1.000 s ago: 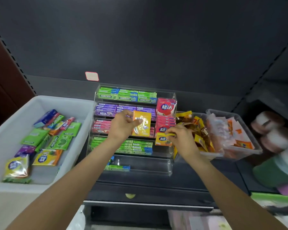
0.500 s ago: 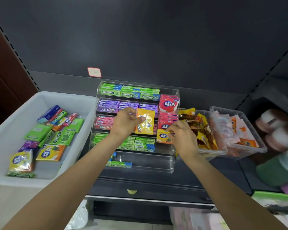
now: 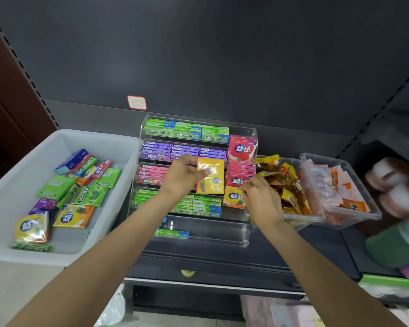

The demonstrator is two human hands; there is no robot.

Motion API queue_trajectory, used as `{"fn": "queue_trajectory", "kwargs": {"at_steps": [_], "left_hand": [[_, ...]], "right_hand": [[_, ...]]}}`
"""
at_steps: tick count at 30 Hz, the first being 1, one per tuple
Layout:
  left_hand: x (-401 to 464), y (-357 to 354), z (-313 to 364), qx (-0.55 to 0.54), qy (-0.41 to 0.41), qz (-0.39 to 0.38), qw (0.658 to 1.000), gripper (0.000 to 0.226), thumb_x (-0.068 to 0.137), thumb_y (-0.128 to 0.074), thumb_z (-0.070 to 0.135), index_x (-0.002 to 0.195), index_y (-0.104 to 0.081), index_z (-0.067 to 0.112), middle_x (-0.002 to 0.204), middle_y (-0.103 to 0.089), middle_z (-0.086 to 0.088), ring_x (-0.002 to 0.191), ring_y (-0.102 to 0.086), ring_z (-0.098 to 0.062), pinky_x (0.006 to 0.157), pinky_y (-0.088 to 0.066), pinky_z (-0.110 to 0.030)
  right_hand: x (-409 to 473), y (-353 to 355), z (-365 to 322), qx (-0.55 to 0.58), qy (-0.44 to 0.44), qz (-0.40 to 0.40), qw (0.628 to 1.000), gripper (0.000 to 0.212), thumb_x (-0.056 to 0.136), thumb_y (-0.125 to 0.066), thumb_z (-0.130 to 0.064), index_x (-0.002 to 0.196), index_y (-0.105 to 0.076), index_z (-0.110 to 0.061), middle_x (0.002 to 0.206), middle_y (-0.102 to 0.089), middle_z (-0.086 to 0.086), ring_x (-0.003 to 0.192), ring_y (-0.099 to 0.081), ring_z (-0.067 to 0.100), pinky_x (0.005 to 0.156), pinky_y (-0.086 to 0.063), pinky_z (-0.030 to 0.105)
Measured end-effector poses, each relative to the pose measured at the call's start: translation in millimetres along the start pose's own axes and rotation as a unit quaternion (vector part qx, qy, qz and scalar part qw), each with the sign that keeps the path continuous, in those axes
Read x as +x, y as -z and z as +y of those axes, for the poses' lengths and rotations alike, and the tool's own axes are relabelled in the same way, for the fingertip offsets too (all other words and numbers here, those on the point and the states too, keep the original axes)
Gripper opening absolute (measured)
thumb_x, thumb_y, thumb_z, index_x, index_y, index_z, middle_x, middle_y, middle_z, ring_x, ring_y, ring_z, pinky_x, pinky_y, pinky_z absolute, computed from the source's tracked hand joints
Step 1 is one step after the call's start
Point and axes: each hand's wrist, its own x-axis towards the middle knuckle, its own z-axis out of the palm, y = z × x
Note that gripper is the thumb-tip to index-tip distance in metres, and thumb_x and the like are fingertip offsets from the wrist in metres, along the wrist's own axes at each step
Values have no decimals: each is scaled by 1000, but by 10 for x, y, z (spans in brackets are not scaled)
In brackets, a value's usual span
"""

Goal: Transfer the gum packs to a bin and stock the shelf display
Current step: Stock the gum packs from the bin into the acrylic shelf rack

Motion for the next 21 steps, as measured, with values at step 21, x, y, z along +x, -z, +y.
{"fn": "queue_trajectory", "kwargs": {"at_steps": [21], "left_hand": [[-41, -332, 27, -149, 97, -63, 982, 28, 91, -59, 31, 90, -65, 4, 75, -69, -9, 61, -67, -12, 53, -53, -18]], "right_hand": [[-98, 423, 102, 334, 75, 65, 937, 31, 83, -69, -14, 114, -66, -16, 105, -62, -4, 96, -57, 4, 81, -47, 14]]}}
